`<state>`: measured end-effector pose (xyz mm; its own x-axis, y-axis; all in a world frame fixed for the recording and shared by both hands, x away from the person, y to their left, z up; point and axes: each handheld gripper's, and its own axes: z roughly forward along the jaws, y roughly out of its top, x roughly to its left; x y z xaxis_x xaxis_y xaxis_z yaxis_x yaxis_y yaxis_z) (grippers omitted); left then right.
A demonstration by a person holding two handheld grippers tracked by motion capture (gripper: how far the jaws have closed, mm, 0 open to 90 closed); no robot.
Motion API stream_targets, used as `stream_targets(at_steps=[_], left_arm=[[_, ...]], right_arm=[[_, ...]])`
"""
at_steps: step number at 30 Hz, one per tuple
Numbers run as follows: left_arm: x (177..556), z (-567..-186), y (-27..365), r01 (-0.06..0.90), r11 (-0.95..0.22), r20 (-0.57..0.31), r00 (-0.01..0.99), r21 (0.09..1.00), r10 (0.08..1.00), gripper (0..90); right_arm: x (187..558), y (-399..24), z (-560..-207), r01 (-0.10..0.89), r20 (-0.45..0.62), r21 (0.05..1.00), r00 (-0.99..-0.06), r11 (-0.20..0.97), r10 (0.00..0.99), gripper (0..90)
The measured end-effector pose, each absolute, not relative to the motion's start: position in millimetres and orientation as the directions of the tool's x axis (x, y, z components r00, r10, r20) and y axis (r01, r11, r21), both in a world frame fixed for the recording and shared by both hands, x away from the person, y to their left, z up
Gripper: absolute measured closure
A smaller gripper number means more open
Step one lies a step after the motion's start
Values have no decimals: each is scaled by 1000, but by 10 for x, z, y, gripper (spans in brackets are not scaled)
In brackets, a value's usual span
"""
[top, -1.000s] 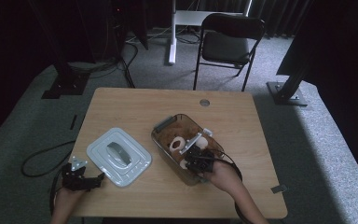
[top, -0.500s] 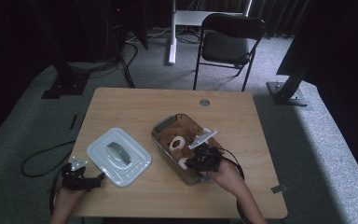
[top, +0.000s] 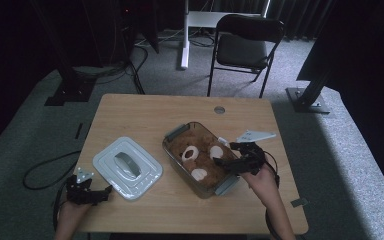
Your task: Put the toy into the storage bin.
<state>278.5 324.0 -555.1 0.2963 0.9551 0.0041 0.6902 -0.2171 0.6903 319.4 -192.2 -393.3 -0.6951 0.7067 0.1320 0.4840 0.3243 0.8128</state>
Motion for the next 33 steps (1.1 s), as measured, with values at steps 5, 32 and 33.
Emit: stream_targets(at_steps=[5, 32, 33], left_arm=[[2799, -5463, 3257, 741, -166, -37, 249, 651, 968, 5], [3314, -5124, 2484, 725, -150, -111, 300, 673, 947, 5], [3335, -5138, 2461, 726, -152, -111, 301, 671, 947, 5]], right_arm=[[3247, -2197, -3970, 479, 95, 842, -583, 247, 807, 128], [3654, -2761, -4907, 635, 122, 761, -340, 132, 933, 133], [3653, -2759, -4913, 633, 119, 762, -339, 133, 933, 133]])
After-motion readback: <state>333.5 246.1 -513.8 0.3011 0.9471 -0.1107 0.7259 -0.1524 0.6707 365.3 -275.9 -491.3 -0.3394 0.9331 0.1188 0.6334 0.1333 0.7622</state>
